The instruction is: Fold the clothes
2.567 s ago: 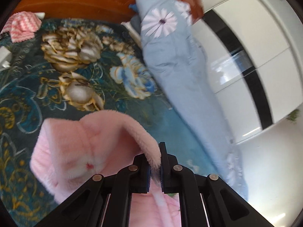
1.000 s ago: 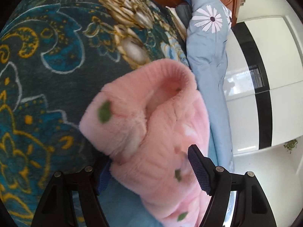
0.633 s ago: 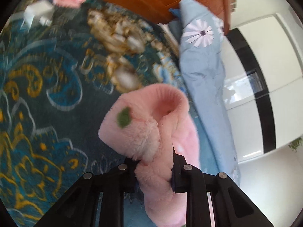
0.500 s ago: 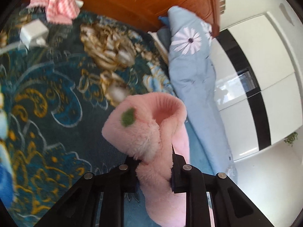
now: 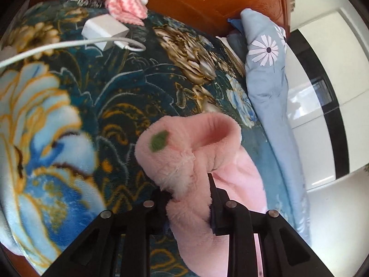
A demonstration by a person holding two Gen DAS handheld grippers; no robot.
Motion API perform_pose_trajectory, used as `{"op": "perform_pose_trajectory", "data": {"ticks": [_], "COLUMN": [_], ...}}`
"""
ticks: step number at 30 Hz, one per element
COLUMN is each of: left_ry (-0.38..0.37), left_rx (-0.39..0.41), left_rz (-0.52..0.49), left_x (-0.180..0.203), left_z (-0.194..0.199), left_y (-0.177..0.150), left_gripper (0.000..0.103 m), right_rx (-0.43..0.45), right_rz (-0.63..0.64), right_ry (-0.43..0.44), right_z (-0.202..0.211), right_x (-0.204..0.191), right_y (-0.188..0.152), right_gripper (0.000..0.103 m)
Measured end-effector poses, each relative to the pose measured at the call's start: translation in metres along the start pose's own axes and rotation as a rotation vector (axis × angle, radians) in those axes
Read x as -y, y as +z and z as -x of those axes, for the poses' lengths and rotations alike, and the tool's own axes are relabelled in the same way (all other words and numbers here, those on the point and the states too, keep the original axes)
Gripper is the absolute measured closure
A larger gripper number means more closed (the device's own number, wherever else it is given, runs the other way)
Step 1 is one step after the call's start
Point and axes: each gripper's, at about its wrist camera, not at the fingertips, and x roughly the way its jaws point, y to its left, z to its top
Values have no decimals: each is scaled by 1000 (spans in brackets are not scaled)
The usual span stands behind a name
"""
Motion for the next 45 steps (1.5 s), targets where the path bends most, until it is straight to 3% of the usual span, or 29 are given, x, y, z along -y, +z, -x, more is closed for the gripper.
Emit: {"op": "perform_pose_trajectory", "data": {"ticks": [4,7,10,20,21,22,23,26,29,31,34,39,45], "left_ry": [113,217,269,113,108,102,94,69,46,31,29,29,21], "left_rx": [19,86,139,26,17,8,-1,-28,-56,-82,-97,-110,-110], "left_rz": [-97,-163,-203,-354,-367,-380,-390,-423,-461,-466,-448,-399,-419], "left_x": [17,27,34,76,84,91,98,118,131,134,133,127,132], "left_z": [8,21,40,49,45,42,39,32,26,22,17,13,15], "left_y": [-4,-5,-7,-46,-50,-55,-59,-73,-83,-88,-90,-90,-95], "left_gripper": [56,47,40,37,37,37,37,37,37,37,37,37,37], "right_rx": [43,15,-16,8,7,3,-1,27,118,143,113,54,44], "right_rz": [62,90,61,-45,-46,-47,-46,-8,73,130,82,-17,62], "right_ry": [56,84,63,90,83,71,59,56,104,82,11,20,16], "right_z": [9,-7,-27,-58,-59,-60,-60,-44,-13,0,-2,-20,-10], "right_x": [-18,-30,-31,-33,-35,-38,-42,-50,-56,-52,-22,10,-11], "right_y": [5,8,6,8,10,12,14,19,22,17,10,5,12], "right_gripper": [88,69,68,68,72,90,96,96,96,96,96,96,93]}}
